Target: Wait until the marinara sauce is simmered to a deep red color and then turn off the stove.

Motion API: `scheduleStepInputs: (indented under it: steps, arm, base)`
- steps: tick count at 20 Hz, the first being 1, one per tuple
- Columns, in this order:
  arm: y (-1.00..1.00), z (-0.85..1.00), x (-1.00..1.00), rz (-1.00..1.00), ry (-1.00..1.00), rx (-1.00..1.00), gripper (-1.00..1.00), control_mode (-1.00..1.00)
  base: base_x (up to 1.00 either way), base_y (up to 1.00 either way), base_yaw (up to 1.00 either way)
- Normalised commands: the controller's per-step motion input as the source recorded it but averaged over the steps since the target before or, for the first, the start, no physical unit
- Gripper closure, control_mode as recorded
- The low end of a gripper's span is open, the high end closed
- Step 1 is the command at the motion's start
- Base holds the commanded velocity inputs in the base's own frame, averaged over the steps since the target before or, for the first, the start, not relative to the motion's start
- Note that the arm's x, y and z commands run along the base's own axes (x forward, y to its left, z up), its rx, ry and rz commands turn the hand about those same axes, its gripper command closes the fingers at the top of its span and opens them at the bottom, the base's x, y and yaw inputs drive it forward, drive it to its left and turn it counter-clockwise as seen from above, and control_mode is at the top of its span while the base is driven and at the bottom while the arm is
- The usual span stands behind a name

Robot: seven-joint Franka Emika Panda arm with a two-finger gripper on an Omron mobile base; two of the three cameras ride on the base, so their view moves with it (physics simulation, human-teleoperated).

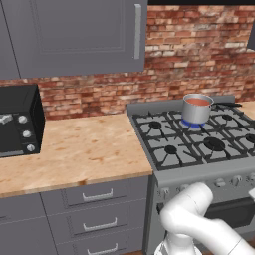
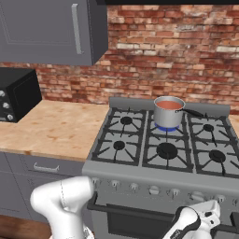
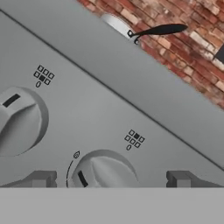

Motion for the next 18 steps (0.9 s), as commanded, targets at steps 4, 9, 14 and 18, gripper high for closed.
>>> scheduleStepInputs:
  steps: [4,9,14,18]
  arm:
    - [-0.2,-0.27,0.0,0.0,0.0,-0.06,-1.0,-1.0]
    - [-0.11,-0.38,0.0,0.0,0.0,-0.07,-1.0,-1.0]
    - [0.0,-0.22,0.0,0.0,0.0,-0.08,-1.0,-1.0]
    - [0.01,-0.01,0.11,0.0,0.0,-0.04,-1.0,-1.0]
  base:
    - [0.0,0.0,0.0]
    - [0.0,0.0,0.0]
    - [0.0,0.0,0.0]
    - [0.0,0.0,0.0]
